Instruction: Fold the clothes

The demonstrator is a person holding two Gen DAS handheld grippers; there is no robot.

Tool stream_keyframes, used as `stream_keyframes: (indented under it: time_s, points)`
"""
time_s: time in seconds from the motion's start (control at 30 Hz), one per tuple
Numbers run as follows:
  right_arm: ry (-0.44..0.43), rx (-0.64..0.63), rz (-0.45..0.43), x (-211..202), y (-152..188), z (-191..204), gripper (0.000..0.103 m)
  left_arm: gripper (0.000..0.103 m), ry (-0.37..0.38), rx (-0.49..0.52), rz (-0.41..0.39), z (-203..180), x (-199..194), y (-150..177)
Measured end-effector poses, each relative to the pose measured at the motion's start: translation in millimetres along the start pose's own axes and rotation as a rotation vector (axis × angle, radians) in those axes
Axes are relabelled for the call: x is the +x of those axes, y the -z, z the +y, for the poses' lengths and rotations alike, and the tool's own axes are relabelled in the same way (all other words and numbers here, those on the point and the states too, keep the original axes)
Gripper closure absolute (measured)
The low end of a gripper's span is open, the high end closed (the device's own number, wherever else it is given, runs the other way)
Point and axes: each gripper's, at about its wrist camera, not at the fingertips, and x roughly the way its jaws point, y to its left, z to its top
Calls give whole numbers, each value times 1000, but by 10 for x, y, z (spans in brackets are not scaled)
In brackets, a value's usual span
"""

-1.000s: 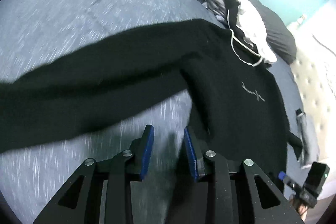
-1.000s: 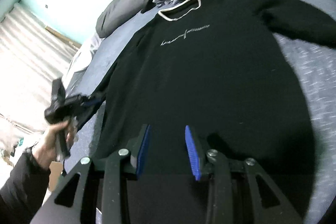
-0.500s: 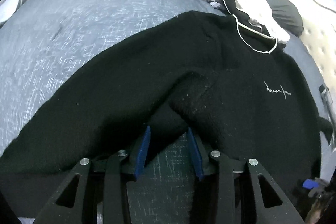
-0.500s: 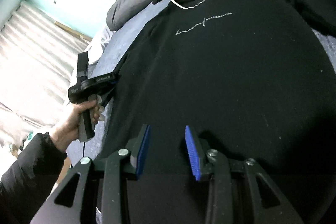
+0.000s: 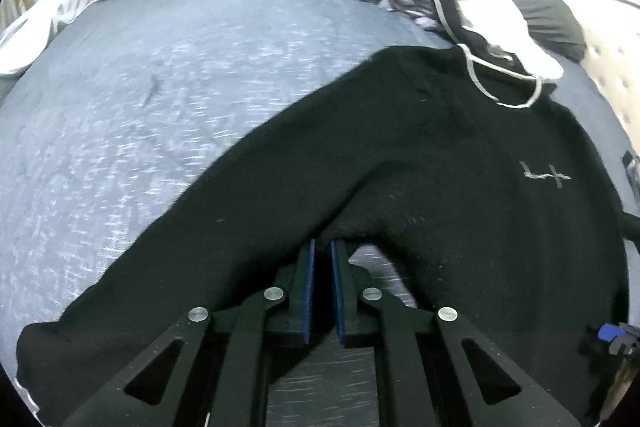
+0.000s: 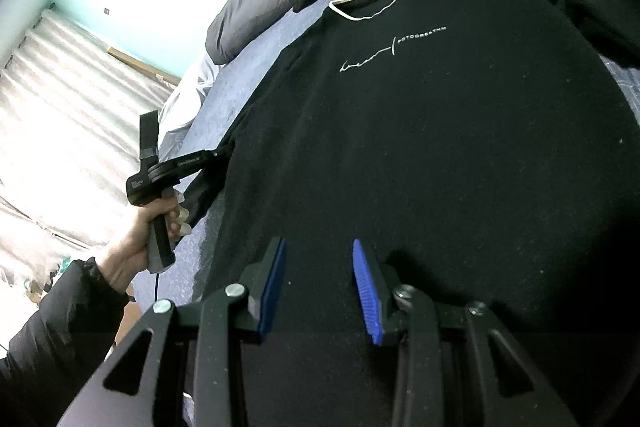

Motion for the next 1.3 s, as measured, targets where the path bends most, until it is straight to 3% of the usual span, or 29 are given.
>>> stream_keyframes:
  time_s: [0.27,0.4,0.67,0.8,0.9,1.07,1.3]
  points:
    - [-6,-2,-4,2,-32,21,68,86,67,-59,-6,194,-304,119]
    - [-9,-6,-3,11,-34,56,68,65,39,-130,-36,649,-638,292]
    - [-12,-31,2,75,-26,173,68,64,-85,-299,-49,1776,-1017,687]
    - [-10,-38,14,156,-26,218,68,60,-108,-366,-44,2138,-1074,827]
    - [-8,-50,22,205,-26,247,68,54,-124,-374,-41,2292,-1099,907]
    - [-4,-56,33,236,8,256,68,53,-116,-420,-43,2524,-1099,1043]
    - [-4,-54,35,247,0,243,68,55,-98,-382,-10,2486,-1058,1152]
